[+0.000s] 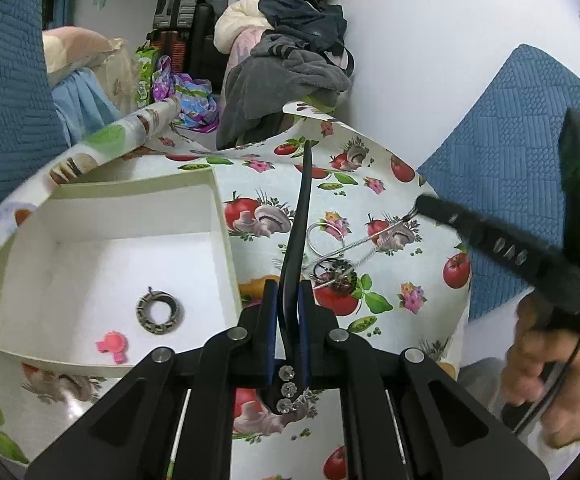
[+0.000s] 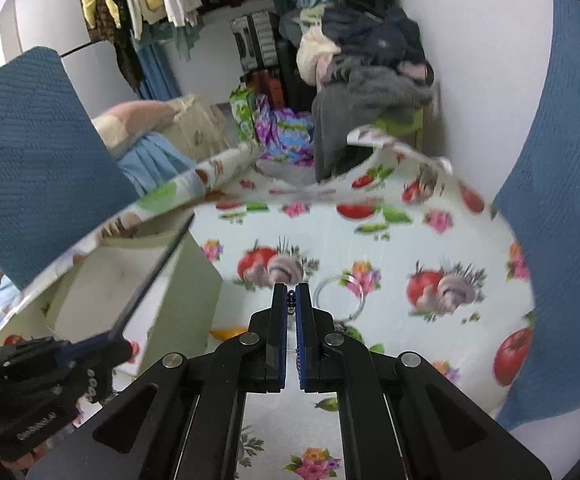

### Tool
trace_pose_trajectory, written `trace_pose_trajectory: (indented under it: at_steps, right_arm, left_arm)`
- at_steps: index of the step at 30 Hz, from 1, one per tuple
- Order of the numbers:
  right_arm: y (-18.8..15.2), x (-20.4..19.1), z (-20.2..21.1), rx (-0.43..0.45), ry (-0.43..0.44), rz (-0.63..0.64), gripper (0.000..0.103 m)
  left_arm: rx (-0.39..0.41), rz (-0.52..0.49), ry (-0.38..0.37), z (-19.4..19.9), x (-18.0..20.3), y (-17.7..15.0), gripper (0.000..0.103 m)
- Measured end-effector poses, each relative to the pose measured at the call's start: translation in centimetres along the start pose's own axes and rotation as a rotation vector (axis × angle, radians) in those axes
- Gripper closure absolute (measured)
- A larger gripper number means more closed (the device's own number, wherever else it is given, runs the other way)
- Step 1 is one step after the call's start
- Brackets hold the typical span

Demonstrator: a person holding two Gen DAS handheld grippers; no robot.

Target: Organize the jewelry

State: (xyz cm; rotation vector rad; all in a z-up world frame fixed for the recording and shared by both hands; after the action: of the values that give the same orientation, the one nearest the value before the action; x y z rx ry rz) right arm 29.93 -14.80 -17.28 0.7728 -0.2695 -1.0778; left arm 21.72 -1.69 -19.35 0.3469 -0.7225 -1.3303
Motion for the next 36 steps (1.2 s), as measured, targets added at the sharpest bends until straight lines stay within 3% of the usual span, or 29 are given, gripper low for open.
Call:
trace_pose_trajectory:
  at_steps: [12, 23, 30, 36]
  right_arm:
    - [5.1, -2.3, 3.5, 0.044, -0.018, 0.039, 0.101]
    - [11.1, -7.4, 7.8, 0.101, 0.009, 0.128, 0.101]
    - [12.6, -12.9, 9.3, 0.099, 0.119, 0.176, 0.101]
    - [10.4, -17.4, 6.9, 0.016, 0.263, 0.187, 0.101]
  left_arm:
    - [-0.008, -0.018, 0.001, 3.8, -1.9, 3.7, 0.093]
    - [0.016, -0.03, 0.066, 8.2, -4.3, 8.2, 0.093]
    - [-0.012, -0.001, 0.112, 8.7, -7.3, 7.2, 0.093]
    - [-0.073, 0.03, 0.12, 7.2, -9.2, 4.0, 0.093]
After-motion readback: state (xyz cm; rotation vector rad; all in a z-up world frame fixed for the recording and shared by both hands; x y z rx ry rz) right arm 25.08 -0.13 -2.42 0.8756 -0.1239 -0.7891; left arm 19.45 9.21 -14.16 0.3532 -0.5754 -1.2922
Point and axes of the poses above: each gripper's, at about its wrist camera, not at the fingertips, and z roughly against the way its jaws point, x to its right, y to its top, the point moved 6 cm from there along -z, roughly the way its jaws point, and after that the axes turned 1 degree about -z, right-handed, at the moved point
